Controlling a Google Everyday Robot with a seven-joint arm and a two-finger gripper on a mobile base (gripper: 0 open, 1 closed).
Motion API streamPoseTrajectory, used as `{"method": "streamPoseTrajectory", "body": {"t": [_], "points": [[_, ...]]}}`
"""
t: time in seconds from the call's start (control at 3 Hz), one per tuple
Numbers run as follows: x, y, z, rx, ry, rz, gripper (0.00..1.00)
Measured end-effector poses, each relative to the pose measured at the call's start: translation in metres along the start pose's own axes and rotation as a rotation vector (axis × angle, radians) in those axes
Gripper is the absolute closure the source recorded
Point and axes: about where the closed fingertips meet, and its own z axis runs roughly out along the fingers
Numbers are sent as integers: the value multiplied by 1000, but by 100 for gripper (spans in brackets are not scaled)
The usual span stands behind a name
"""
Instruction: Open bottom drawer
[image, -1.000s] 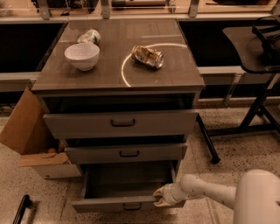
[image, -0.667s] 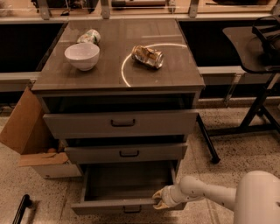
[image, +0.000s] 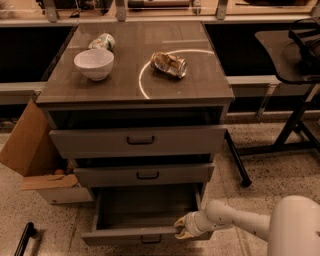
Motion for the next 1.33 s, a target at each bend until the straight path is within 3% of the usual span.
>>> {"method": "streamPoseTrajectory", "body": {"t": [0.33,0.67,1.33], "points": [[-2,3,1,-8,-16,3,100],[-1,3,0,-8,-16,3,81],[-1,3,0,-9,-16,3,35]]}}
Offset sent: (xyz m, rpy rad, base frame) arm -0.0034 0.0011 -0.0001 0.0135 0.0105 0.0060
